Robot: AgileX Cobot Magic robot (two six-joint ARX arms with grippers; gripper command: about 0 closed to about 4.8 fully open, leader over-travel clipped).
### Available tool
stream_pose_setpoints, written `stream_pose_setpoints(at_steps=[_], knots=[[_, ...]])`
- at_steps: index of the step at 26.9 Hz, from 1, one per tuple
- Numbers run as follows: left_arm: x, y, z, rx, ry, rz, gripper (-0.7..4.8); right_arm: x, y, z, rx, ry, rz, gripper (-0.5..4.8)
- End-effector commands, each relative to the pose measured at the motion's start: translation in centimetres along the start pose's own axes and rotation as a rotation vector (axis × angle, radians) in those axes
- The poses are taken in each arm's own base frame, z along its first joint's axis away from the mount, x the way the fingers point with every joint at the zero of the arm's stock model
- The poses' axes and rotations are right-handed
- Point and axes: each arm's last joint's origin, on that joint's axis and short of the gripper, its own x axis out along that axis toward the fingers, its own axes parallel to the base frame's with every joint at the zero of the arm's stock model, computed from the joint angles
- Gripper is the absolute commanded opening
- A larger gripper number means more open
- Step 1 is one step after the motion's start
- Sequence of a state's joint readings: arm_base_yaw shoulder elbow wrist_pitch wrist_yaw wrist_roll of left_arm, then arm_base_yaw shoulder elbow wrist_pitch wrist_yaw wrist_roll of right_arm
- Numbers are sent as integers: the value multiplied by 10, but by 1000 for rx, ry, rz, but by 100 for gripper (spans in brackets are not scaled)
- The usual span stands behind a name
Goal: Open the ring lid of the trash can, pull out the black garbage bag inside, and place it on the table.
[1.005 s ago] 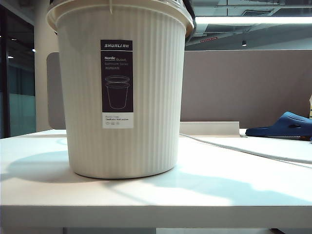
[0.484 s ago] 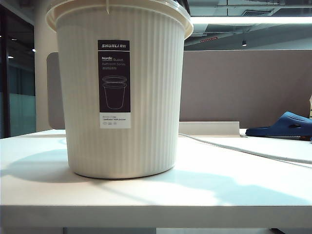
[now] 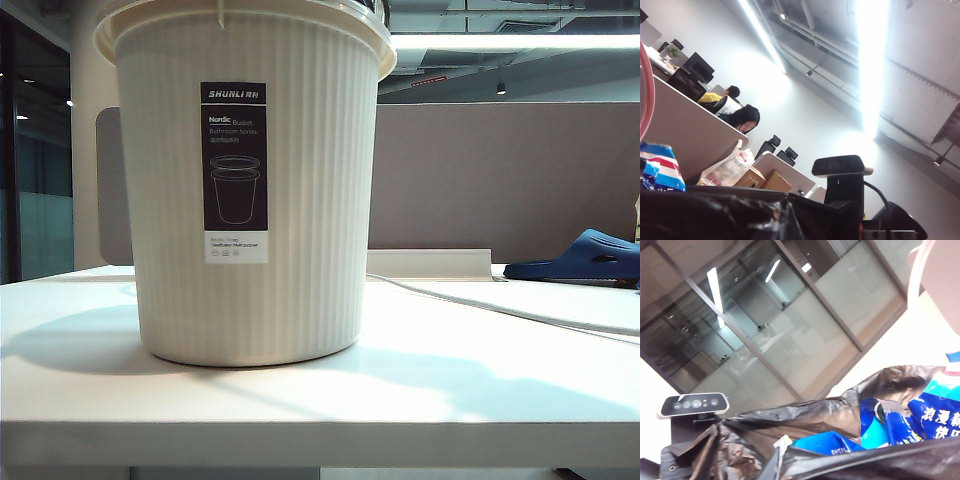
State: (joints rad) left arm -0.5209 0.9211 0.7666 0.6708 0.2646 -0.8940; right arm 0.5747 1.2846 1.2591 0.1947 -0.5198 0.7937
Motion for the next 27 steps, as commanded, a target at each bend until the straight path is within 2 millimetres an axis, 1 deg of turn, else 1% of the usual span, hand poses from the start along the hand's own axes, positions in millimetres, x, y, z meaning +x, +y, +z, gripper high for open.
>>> stream_pose_setpoints(at_steps=[1,8,15,18,23,27], knots=[[0,-6,4,17,-30,-40,-6,-1,8,7,-29,-23,35,-2],[0,-9,7,20,-57,-72,-6,-1,29,26,-70,-57,89,-2],[10,-30,27,42,-80,-113,-6,6,35,37,-73,-32,115,-2],[14,-33,31,45,-86,-121,-6,6,41,43,-85,-44,131,-2],[18,-36,35,47,-98,-126,-6,5,57,58,-117,-75,170,-2],[22,-41,40,52,-107,-143,-6,6,63,64,-137,-72,164,-2]])
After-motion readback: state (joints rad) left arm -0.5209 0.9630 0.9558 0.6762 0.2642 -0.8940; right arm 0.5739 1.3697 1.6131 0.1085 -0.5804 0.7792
